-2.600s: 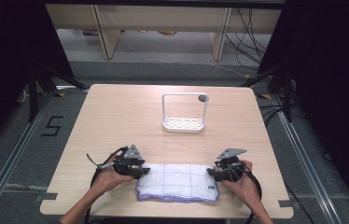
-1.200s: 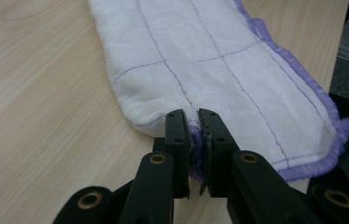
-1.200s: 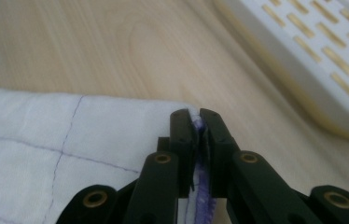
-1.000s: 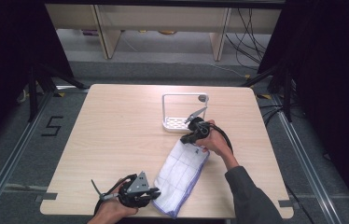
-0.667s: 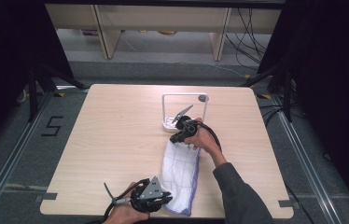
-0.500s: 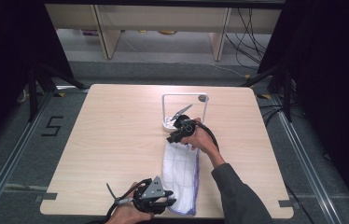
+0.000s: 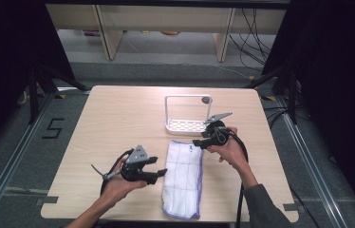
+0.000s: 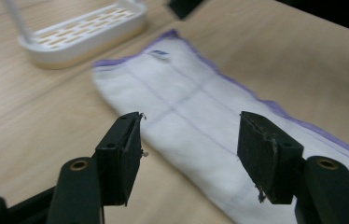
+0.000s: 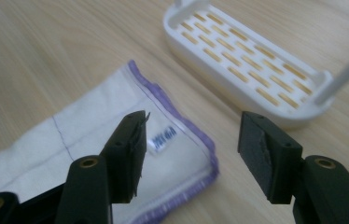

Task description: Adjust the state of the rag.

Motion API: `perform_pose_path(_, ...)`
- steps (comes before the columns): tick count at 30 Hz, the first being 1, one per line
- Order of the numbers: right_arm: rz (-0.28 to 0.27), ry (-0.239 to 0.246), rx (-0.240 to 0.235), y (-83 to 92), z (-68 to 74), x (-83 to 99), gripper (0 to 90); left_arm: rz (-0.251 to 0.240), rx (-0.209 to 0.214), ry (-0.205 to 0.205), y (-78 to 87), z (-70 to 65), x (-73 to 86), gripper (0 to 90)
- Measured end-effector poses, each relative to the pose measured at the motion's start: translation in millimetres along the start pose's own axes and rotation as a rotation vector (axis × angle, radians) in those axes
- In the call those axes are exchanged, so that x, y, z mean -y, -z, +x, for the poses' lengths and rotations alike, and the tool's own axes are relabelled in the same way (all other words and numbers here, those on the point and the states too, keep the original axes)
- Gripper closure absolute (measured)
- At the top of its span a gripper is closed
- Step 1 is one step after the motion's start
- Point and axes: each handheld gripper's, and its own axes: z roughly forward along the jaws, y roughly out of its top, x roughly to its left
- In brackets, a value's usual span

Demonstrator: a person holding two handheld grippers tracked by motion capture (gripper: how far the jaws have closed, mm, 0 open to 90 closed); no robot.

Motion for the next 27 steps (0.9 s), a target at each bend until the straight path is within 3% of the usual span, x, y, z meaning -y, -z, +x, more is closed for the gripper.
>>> perform_pose_path(2, 0.015, -0.022, 0.031, 6.3, -4.3, 5.2, 42.7, 0.022, -0.042, 0.016, -12.1, 18.9, -4.1, 39.3)
perform_pose_path(4, -0.002, -0.062, 0.033, 6.3, -8.8, 11.2, 42.3, 0.042, -0.053, 0.043, -22.6, 32.6, -7.9, 39.3)
perform_pose_path(7, 0.009, -0.059, 0.043, 3.8, -11.1, 20.0, 42.0, 0.054, -0.078, 0.048, -39.8, 42.5, -16.4, 39.3)
perform_pose_path(8, 0.043, -0.077, 0.038, 4.7, -9.9, 20.8, 41.6, 0.067, -0.076, 0.041, -45.6, 44.5, -19.7, 38.4)
perform_pose_path(10, 0.039, -0.064, 0.056, 0.2, -12.0, 23.2, 41.9, 0.082, -0.078, 0.047, -54.5, 47.3, -24.3, 36.5)
perform_pose_path(11, 0.032, -0.094, 0.056, -2.7, -11.0, 23.6, 41.9, 0.087, -0.074, 0.054, -61.0, 48.2, -26.8, 36.5)
perform_pose_path(12, 0.055, -0.081, 0.051, -3.7, -11.5, 23.3, 41.9, 0.099, -0.063, 0.044, -64.2, 49.3, -27.8, 36.5)
perform_pose_path(16, 0.053, -0.083, 0.044, -10.8, -10.5, 23.7, 41.8, 0.117, -0.064, 0.047, -77.7, 51.9, -29.9, 37.8)
perform_pose_path(18, 0.069, -0.065, 0.043, -15.7, -10.2, 24.4, 41.7, 0.116, -0.081, 0.051, -82.8, 53.9, -31.3, 38.4)
perform_pose_path(22, 0.084, -0.082, 0.041, -24.0, -9.2, 24.2, 41.6, 0.130, -0.082, 0.058, -91.8, 58.9, -33.5, 41.2)
perform_pose_path(24, 0.084, -0.076, 0.040, -25.6, -9.7, 23.9, 41.8, 0.143, -0.071, 0.045, -97.8, 59.4, -34.6, 42.9)
perform_pose_path(26, 0.087, -0.081, 0.048, -28.3, -10.4, 24.0, 42.4, 0.158, -0.089, -0.004, -102.1, 57.0, -35.2, 45.3)
perform_pose_path(27, 0.093, -0.089, 0.049, -29.7, -10.7, 24.5, 42.8, 0.147, -0.077, 0.003, -103.9, 56.2, -35.8, 46.4)
